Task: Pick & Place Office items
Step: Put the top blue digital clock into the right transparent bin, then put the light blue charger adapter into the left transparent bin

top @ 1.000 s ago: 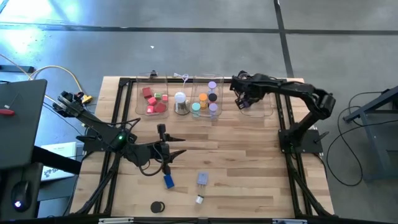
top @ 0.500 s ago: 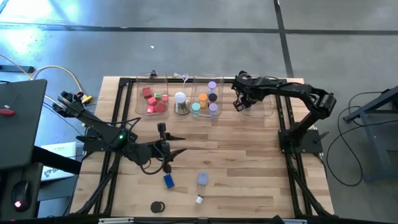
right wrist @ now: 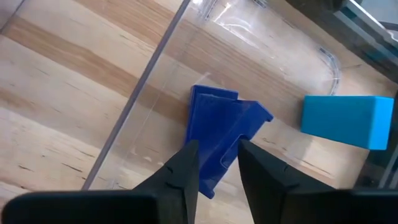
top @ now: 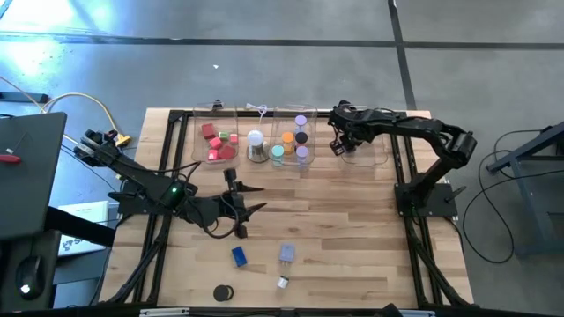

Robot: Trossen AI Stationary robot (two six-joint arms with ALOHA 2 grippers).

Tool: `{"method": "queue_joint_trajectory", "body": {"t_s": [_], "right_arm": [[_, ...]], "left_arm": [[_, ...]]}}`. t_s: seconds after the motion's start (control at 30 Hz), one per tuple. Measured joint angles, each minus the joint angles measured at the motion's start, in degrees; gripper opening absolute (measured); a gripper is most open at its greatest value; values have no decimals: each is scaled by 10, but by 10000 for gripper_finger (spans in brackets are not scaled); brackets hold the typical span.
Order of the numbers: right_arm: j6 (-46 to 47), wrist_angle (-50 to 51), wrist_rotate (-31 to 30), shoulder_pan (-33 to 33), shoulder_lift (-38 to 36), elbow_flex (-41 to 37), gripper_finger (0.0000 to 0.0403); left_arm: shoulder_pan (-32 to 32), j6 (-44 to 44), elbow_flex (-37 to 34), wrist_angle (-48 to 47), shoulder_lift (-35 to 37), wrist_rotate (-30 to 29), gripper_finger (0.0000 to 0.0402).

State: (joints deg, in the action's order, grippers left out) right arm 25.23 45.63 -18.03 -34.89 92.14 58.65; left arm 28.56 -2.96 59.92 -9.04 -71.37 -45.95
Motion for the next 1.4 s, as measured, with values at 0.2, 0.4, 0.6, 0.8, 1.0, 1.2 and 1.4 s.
{"method": "queue_joint_trajectory", "body": {"t_s": [0.2,0.4,0.6,0.8,1.0,1.2,1.4], "right_arm": [[2,0,-3,0,0,0,117],[4,-5,-77,16,-32,0,116],[-1,-41,-137,81,-123,0,117],[-10,-87,-132,177,-215,0,115],[1,-117,-101,258,-257,0,121],[-14,-130,-72,307,-258,0,137],[-10,-143,-8,327,-250,0,152]], "left_arm": [[0,0,0,-5,0,0,174],[0,46,0,-38,0,1,174],[0,74,-1,-69,0,1,174],[0,74,-1,-76,0,1,174],[0,77,-1,-78,0,1,174],[0,94,-1,-78,0,1,174],[0,126,-1,-105,0,1,174]]}}
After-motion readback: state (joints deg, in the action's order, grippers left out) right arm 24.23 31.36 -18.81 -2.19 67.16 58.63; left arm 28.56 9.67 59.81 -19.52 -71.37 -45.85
